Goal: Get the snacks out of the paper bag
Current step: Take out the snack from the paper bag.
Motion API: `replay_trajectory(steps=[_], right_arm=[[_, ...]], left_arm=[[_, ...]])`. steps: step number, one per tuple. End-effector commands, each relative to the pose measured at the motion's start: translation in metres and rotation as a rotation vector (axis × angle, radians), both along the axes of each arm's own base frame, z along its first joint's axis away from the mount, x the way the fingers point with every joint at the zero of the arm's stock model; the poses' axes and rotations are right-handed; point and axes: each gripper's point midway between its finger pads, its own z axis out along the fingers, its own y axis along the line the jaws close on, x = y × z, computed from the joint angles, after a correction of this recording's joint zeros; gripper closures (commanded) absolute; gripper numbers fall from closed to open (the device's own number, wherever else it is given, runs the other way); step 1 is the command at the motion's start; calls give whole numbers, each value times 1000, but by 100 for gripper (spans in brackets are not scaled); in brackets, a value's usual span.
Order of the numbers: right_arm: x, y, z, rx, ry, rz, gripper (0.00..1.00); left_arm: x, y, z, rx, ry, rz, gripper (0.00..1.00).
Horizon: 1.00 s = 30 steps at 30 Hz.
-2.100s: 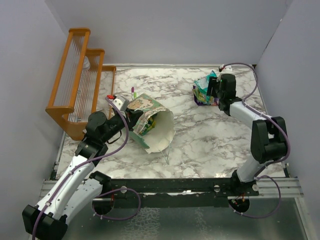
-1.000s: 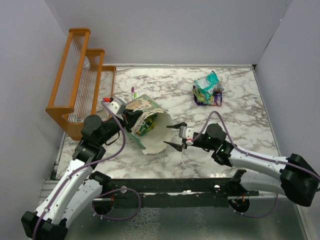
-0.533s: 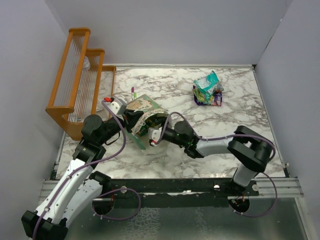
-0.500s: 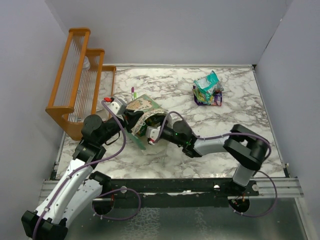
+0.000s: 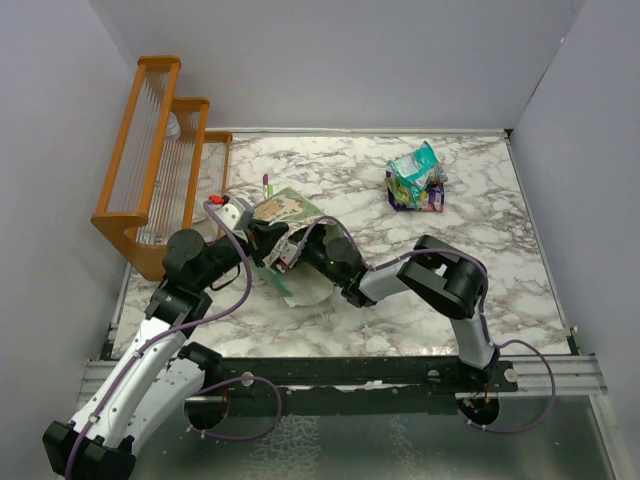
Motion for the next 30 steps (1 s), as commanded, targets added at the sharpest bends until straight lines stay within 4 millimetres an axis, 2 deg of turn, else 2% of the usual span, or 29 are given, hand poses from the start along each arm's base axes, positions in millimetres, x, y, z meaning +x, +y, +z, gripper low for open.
replay_trajectory(steps=[1, 11, 15, 17, 23, 26, 30], right_arm=[[22, -5, 9, 76, 6, -45, 23], [39, 5, -16, 87, 64, -2, 20], [48, 5, -24, 123, 130, 5, 24], [52, 3, -28, 133, 163, 4, 31], [47, 4, -24, 129, 170, 44, 73], [44, 4, -16, 129, 168, 60, 83], [35, 1, -3, 137, 168, 85, 92]], left_arm=[[-5, -1, 13, -26, -45, -26, 100], [-7, -2, 14, -32, -48, -35, 100], [-8, -3, 14, -32, -48, -37, 100], [-8, -2, 15, -32, -52, -36, 100], [-8, -2, 15, -34, -52, -36, 100], [-7, -3, 14, -33, -48, -37, 100], [-6, -3, 12, -31, -42, -34, 100]])
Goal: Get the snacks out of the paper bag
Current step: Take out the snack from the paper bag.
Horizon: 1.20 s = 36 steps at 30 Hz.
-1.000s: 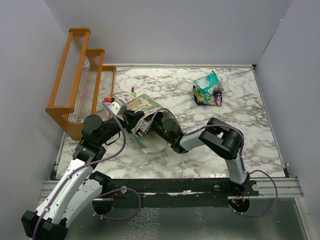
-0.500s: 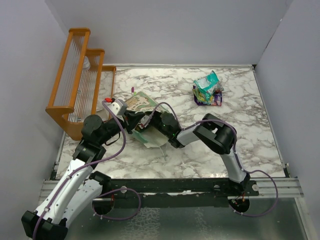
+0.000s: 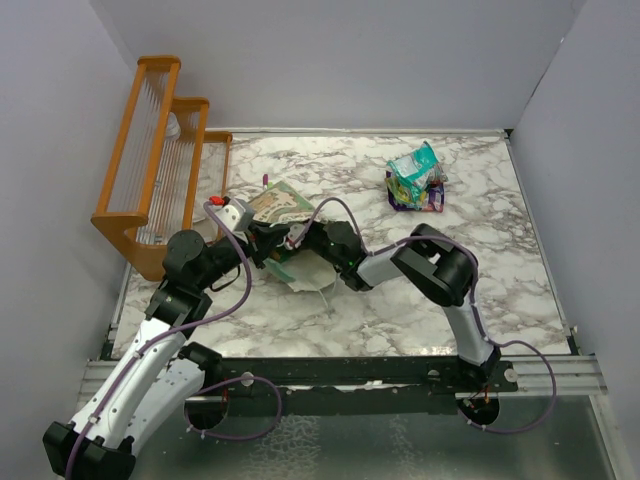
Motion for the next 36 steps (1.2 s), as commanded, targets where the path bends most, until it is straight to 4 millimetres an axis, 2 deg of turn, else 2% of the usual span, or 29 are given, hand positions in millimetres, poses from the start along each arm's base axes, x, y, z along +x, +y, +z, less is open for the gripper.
replay_trajectory(steps=[1, 4, 12, 16, 22, 26, 32, 36], right_arm=[[-11, -5, 23, 24, 7, 42, 94], [-24, -9, 30, 36, 20, 69, 99], [-53, -19, 30, 56, 55, 87, 99], [-61, -24, 28, 68, 81, 83, 99], [-72, -27, 42, 89, 79, 76, 99], [-77, -31, 56, 131, 92, 55, 99], [-92, -24, 74, 231, 165, 119, 99], [-96, -24, 79, 220, 180, 117, 99]], left_arm=[[-2, -1, 13, -28, -45, -14, 100], [0, -2, 11, -26, -37, -12, 100], [4, -2, 7, -22, -17, 0, 100], [6, 0, 6, -21, -10, 13, 100], [10, 3, 7, -38, 2, 49, 100], [14, 6, 15, -73, 7, 78, 100], [14, 5, 45, -187, -36, 80, 100], [18, 4, 49, -189, -25, 86, 100]])
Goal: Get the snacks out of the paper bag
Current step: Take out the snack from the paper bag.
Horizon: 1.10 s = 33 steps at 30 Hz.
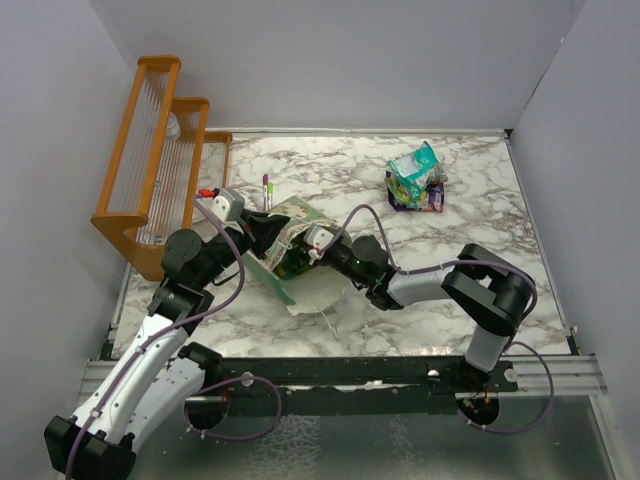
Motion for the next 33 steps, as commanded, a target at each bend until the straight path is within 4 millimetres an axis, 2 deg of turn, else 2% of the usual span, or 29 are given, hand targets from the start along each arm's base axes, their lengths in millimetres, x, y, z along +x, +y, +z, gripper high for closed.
replay_trajectory(steps=[1, 5, 12, 16, 23, 25, 28, 31, 33], right_arm=[[-11, 3, 29, 62, 20, 24, 99], [-26, -2, 28, 23, 63, 61, 99], [-53, -22, 44, 38, 115, 105, 99], [-56, -22, 26, -22, 168, 110, 99], [-42, -14, -25, -119, 201, 71, 98], [-35, -15, -38, -159, 196, 44, 90], [-27, -20, -52, -188, 201, -8, 70], [-27, -23, -58, -181, 201, -23, 53], [-25, -23, -60, -179, 203, -30, 39]], left_arm=[[7, 5, 27, -61, -36, 43, 100], [12, 8, 24, -43, -4, 71, 100], [17, 15, 12, -7, 3, 121, 100], [16, 18, 2, 26, 19, 129, 100], [8, 16, 2, 31, -8, 97, 100], [5, 15, 3, 28, -16, 84, 100], [5, 13, 1, 28, -15, 76, 100], [4, 13, 1, 27, -14, 71, 100], [4, 12, 1, 29, -13, 65, 100]])
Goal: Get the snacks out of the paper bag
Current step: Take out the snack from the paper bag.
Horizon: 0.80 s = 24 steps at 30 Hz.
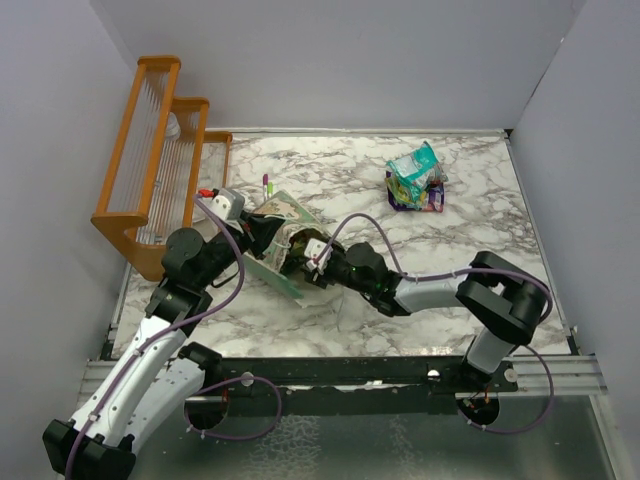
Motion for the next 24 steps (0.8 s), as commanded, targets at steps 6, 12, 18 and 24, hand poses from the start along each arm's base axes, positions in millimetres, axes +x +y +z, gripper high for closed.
replay_trajectory(steps=[6, 12, 18, 24], right_arm=[[32, -6, -14, -25, -88, -146, 29], [70, -9, -7, -45, -282, -285, 36], [86, 0, 13, -61, -471, -292, 74], [76, 7, 30, -27, -408, -237, 98]], left_arm=[[-1, 0, 8, -7, -44, -12, 100], [-2, 2, 7, -8, -49, 0, 100], [-2, 5, 6, -4, -54, 12, 100], [-1, 6, 6, -1, -56, 19, 100]])
